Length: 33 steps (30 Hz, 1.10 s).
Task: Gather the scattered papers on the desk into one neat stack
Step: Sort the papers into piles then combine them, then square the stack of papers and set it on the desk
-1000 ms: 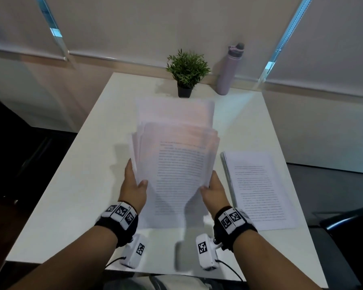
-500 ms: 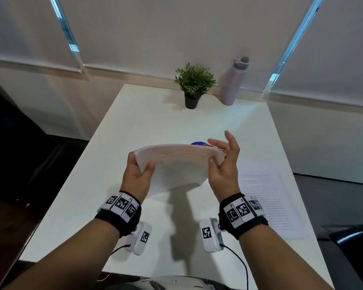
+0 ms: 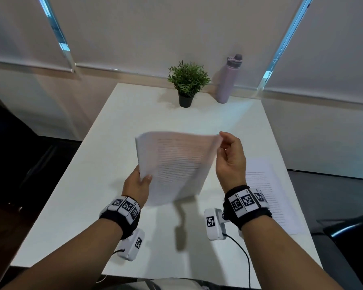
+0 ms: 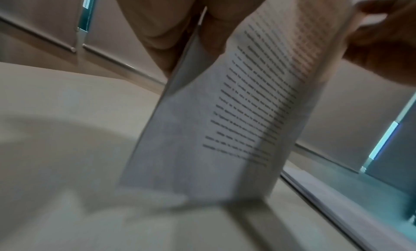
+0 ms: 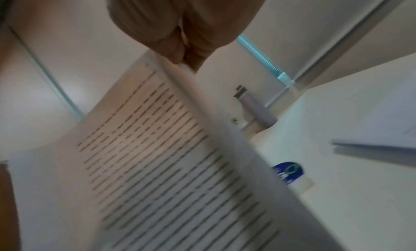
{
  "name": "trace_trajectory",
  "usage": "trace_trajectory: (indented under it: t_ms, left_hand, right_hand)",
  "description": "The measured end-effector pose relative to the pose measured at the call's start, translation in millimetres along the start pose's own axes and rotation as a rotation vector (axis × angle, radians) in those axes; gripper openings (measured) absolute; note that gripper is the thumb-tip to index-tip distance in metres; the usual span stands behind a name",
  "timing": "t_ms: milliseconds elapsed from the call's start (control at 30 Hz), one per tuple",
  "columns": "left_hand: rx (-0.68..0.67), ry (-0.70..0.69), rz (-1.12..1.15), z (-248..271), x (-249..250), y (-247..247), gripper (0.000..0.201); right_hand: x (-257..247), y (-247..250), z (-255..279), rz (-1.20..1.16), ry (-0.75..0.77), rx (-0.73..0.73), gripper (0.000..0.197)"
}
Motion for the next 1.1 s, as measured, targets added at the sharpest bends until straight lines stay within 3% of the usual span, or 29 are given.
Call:
trace_trajectory:
  t_ms: [133, 267, 333, 467, 600, 733, 966, 1100]
  left_hand:
    - [0.003, -0.007, -0.030, 2, -4, -4, 0.018]
    - [-0.007, 0.073, -0.084, 4, -26, -8, 0.018]
    - [-0.007, 0.111, -0.115, 4, -35, -10, 0.023]
    - [-0.025, 0.149, -0.154, 4, -45, -18, 0.029]
    - [-0.038, 0.186, -0.163, 4, -52, -24, 0.032]
    - [-0.043, 0.225, -0.148, 3, -64, -28, 0.035]
    - [-0.050, 0.357, -0.194, 0, -96, -24, 0.039]
    - [-0.058, 0.501, -0.259, -2, -123, -13, 0.042]
  right_hand:
    - [89, 21, 8, 0.441, -0.140, -0.109, 0.041]
    - [219, 68, 52, 0.786, -0.585, -0.348, 0.046]
    - [259, 98, 74, 0.937, -0.755, -0.423, 0.056]
    - [294, 141, 88, 1.133, -0.891, -0.432, 0.069]
    - [299, 147, 96, 1.155, -0.967, -0.537, 0.073]
    - [282, 121, 100, 1.166, -0.938, -0.598, 0.079]
    - [218, 1, 129, 0.975, -0.655, -0.776, 0.082]
    - [183, -65, 149, 0.838, -0.475, -0.884, 0.062]
Point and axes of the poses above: each hand's wrist, its own z-axis away from the middle knuckle, its own y-axis out of the back of the hand, x = y × z, the point moved 10 cm from there along -z, towards the middle knuckle, and after that the axes turned 15 degrees about z, right-handed, at the moved point
